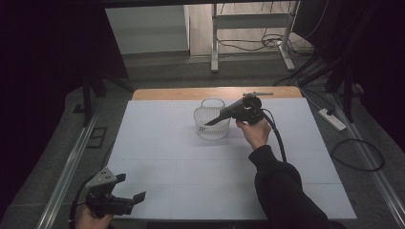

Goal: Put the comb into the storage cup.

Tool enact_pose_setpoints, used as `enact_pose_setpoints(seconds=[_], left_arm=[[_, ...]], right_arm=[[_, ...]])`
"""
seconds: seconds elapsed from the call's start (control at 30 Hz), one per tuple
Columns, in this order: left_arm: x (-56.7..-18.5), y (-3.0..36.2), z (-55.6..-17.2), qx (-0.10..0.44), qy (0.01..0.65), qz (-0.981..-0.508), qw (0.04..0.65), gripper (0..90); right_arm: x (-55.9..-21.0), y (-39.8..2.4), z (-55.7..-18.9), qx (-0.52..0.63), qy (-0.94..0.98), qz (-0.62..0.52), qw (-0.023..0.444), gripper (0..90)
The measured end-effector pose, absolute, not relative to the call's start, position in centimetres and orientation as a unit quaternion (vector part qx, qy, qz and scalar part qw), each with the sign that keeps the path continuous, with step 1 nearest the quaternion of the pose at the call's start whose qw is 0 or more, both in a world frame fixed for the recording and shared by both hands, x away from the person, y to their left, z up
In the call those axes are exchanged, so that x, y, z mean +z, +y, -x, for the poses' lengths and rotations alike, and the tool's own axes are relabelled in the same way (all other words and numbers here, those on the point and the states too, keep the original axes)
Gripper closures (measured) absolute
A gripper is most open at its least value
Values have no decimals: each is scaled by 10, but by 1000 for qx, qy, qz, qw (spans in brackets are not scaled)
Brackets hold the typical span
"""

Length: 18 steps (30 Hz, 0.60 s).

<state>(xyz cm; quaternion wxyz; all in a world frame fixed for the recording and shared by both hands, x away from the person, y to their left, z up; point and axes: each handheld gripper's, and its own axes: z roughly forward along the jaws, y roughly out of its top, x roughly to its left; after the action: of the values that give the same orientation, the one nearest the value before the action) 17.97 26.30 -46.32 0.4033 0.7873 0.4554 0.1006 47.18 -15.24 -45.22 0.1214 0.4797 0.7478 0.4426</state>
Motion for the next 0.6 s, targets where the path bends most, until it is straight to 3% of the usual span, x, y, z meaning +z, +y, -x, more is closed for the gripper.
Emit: enact_pose_setpoints(seconds=[0.6], left_arm=[[-463, 263, -180, 101, 455, -788, 402, 0]], right_arm=[[-453, -144, -469, 408, 770, -460, 168, 397]])
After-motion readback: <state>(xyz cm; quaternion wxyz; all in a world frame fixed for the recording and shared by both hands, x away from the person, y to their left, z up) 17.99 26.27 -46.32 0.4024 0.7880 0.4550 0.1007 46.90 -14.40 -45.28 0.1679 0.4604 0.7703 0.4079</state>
